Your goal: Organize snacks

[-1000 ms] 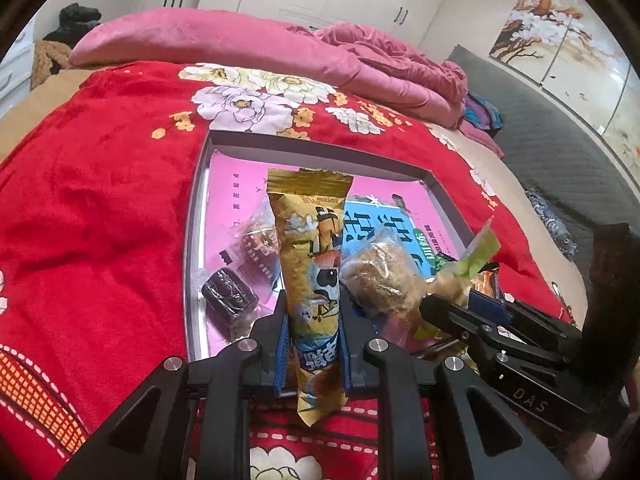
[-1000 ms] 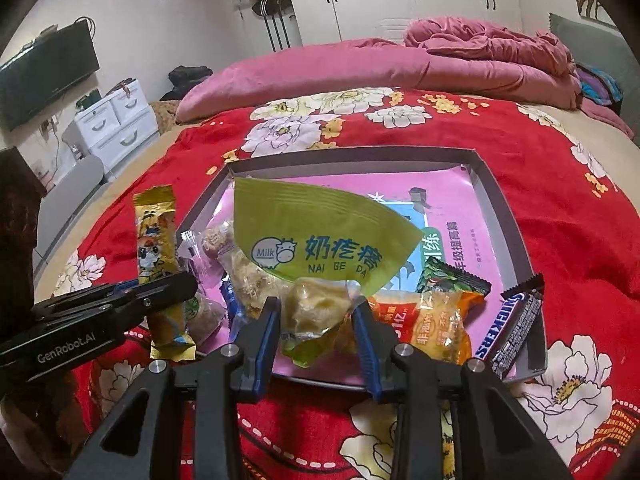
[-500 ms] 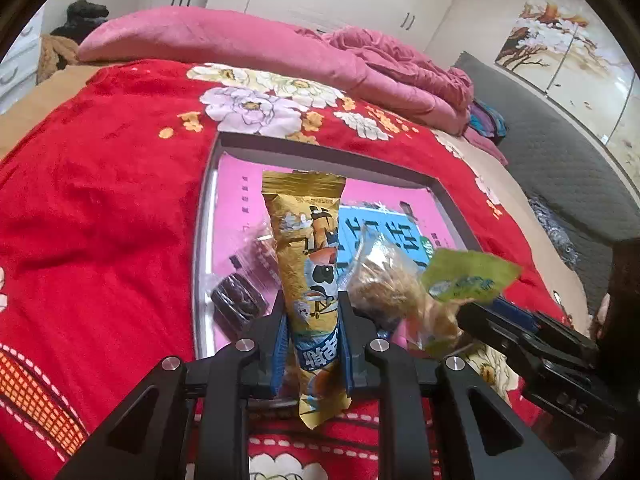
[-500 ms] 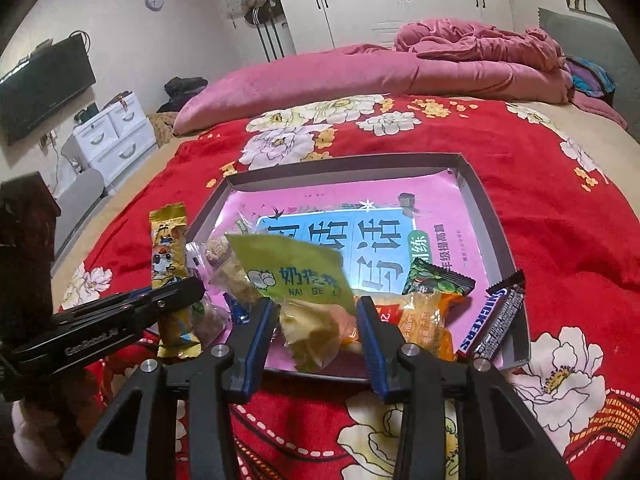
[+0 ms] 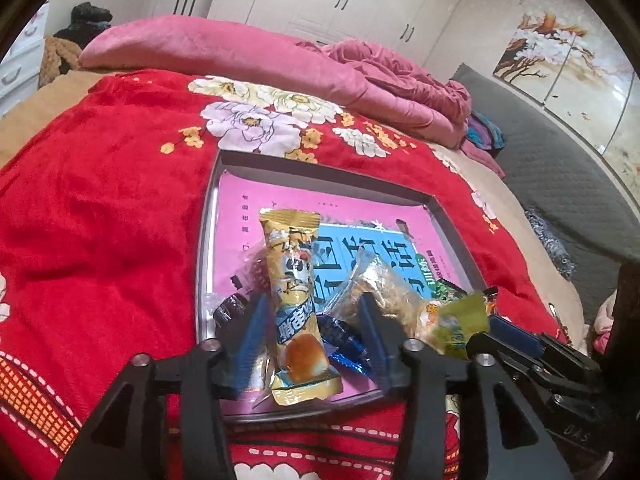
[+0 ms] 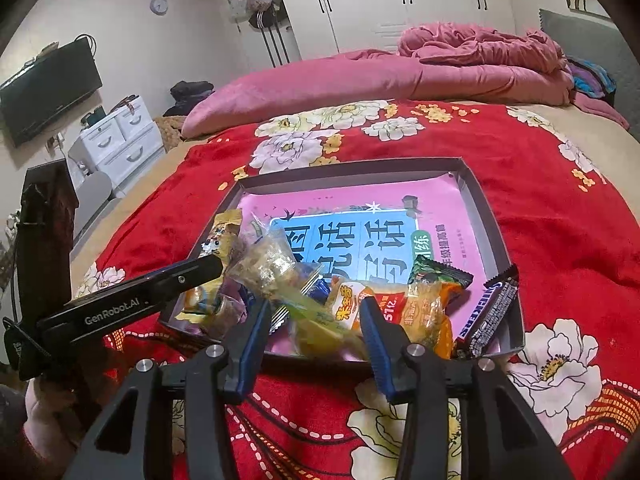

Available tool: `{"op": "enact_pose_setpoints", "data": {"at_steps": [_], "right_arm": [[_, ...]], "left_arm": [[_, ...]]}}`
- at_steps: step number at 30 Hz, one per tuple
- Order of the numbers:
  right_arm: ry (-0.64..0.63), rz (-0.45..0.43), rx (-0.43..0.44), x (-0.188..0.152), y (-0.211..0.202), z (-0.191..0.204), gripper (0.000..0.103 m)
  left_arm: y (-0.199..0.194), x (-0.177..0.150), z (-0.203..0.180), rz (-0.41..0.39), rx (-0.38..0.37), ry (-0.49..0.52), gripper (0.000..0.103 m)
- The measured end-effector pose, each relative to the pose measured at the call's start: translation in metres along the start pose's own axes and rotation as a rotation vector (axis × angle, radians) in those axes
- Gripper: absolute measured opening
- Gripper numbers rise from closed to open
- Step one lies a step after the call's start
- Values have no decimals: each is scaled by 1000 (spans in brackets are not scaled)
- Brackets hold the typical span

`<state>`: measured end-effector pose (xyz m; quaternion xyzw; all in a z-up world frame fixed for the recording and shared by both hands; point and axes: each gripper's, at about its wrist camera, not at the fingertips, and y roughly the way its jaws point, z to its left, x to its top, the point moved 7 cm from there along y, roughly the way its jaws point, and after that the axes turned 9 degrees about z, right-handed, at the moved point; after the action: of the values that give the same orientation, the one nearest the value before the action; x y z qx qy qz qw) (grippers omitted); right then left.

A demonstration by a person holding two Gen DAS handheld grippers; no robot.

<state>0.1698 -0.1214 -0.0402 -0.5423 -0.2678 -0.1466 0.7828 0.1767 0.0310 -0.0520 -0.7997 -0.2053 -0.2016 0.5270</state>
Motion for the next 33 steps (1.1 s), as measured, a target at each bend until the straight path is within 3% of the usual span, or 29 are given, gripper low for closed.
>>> {"op": "enact_pose_setpoints", "data": {"at_steps": [10, 25, 33], "right_arm": [[8, -68, -49, 2, -22, -11, 61], [30, -142, -145, 9, -45, -34, 73], [5, -209, -218, 10, -61, -35, 86]], "left_arm": [[-11, 2, -4, -24, 11, 14, 75], [-16, -4, -11, -28, 29, 46, 81], [-26, -10, -11, -40, 52, 37, 81]]}}
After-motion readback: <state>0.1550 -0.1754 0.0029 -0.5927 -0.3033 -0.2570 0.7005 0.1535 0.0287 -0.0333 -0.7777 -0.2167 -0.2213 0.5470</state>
